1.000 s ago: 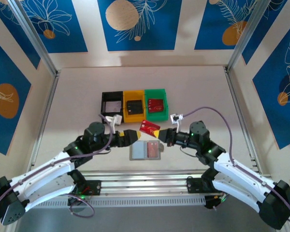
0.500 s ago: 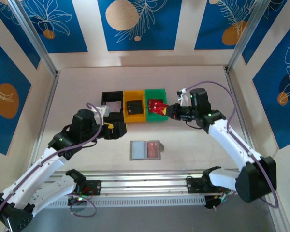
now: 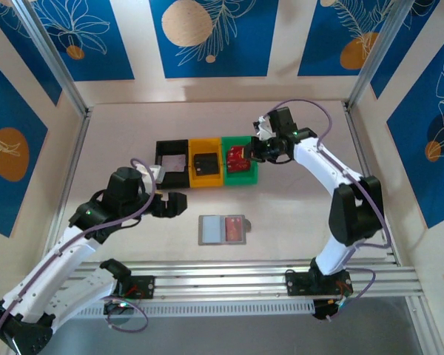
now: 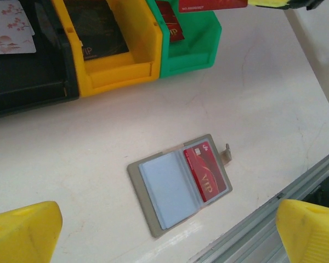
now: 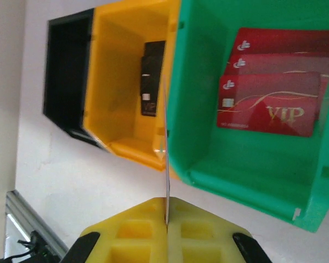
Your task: Take the credit cards out of the card holder
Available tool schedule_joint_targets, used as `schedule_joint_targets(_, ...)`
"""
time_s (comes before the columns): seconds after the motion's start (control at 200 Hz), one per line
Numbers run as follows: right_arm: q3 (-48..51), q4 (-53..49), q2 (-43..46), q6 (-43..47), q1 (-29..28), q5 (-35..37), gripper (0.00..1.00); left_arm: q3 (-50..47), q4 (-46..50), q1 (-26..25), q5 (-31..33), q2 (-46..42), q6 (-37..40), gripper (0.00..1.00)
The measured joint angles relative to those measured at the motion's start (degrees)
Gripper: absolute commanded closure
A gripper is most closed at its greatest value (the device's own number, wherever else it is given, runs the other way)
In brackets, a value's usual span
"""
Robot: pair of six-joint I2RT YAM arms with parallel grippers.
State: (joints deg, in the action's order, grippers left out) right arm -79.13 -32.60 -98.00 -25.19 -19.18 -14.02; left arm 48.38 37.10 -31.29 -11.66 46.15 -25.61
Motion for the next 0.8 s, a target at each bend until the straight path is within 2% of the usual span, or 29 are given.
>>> schedule_joint_targets(0.365,-7.1,-4.1,-10.8,1.4,-0.7,3.6,1.00,0.0,1.5,0.0,0.4,-0.5,1.0,0.00)
schedule_joint_targets(0.8,-10.8,-5.6,-16.6,2.4,-1.5,3.5,1.00,0.0,1.5,0.0,0.8,-0.4,1.8,0.00)
